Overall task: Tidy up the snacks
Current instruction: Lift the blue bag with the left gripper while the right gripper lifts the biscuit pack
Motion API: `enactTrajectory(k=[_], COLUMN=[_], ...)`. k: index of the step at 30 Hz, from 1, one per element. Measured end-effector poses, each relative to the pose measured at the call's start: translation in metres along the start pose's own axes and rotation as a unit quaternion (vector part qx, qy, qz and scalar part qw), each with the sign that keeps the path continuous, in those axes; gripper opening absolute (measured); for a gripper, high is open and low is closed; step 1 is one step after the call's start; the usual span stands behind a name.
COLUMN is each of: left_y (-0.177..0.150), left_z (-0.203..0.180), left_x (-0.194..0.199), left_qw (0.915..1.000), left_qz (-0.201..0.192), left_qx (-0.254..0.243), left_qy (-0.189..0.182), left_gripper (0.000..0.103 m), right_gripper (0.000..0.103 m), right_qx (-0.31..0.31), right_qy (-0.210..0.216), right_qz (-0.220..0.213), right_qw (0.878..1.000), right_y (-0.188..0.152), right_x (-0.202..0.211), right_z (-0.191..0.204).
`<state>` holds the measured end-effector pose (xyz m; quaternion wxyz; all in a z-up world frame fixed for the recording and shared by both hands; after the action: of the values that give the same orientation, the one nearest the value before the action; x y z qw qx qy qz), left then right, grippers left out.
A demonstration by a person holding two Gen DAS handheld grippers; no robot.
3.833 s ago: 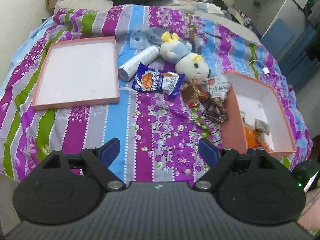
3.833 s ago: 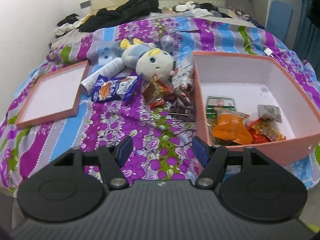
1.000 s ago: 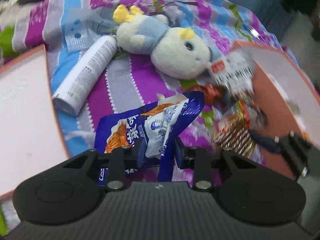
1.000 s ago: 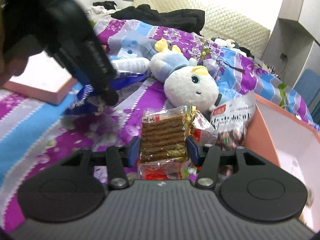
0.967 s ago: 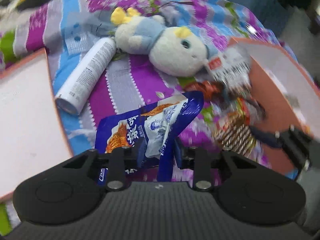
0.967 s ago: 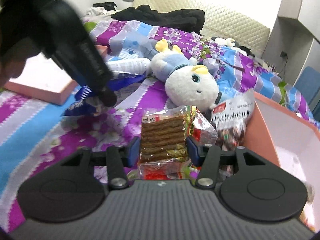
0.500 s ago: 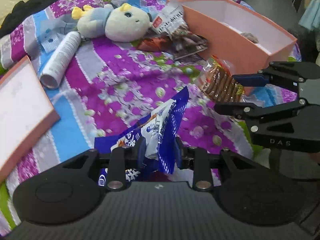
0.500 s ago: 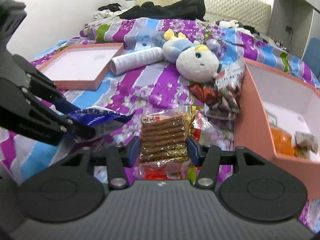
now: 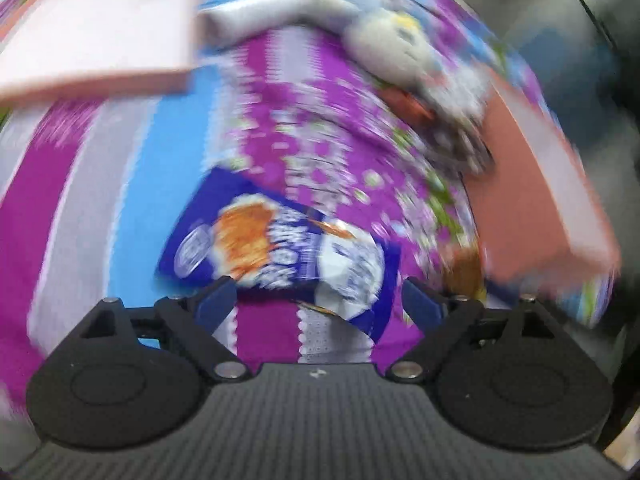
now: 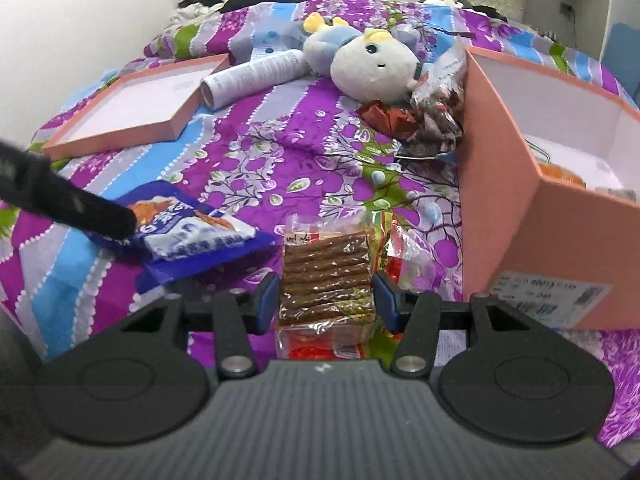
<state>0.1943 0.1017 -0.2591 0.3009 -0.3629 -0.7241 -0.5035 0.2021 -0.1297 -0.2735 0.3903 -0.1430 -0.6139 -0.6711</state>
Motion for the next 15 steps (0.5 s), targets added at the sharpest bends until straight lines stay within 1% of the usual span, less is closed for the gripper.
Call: enactTrajectory(k=[1, 2, 3, 5, 9, 12, 15], left_y=[-0.004, -0.007, -0.010, -0.014, -0.017, -0.018, -0.021], left_z=[0.007, 0.014, 0.020, 0.029, 0.039, 0.040, 0.041], left_x=[0.001, 0.001, 0.002, 0.003, -0.002, -0.009, -0.021], left_qw=[0.9991, 0.9963, 0.9911, 0.9820, 0.9662, 0.9588, 0.9502], left_qz=[-0.001, -0.001, -0.007, -0.016, -0.027, -0.027, -0.019], left_qx=[0.042, 0.086, 0.132, 0.188, 0.256, 0.283, 0.311], left_qy=[-0.001, -0.007, -0.015, -0.015, -0.008, 0.003, 0.000], left_gripper=[0.093, 0.093, 0.093, 0.093, 0.093, 0.093, 0.093], right_gripper=[0.053, 0.053, 0.053, 0.053, 0.054, 0.054, 0.054], right_qx=[0.000, -0.001, -0.002, -0.005, 0.000, 0.001, 0.002], right_qy=[0.001, 0.002, 0.004, 0.006, 0.008, 0.010, 0.011], right_qz=[-0.002, -0.003, -0.003, -0.001, -0.001, -0.002, -0.004], right_qw=[1.000, 1.000, 1.000, 1.000, 1.000, 1.000, 1.000], right_y=[0.000, -0.001, -0.002, -0.004, -0.007, -0.009, -0.010], right_x=[0.000, -0.001, -0.002, -0.004, -0.009, -0.011, -0.013], right_z=[0.000, 0.000, 0.000, -0.001, -0.002, -0.001, 0.000])
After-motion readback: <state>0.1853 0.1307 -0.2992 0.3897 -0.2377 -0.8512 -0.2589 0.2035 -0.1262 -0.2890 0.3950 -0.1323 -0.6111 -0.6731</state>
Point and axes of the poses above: each gripper's, at about its wrist camera, not at the fingertips, and x roughly against the way its jaws point, z to its left, y to its top, the point moved 7 cm from there along -x, roughly the way its jaws point, and after that the axes turned 12 degrees about -x, right-handed, at the moved point
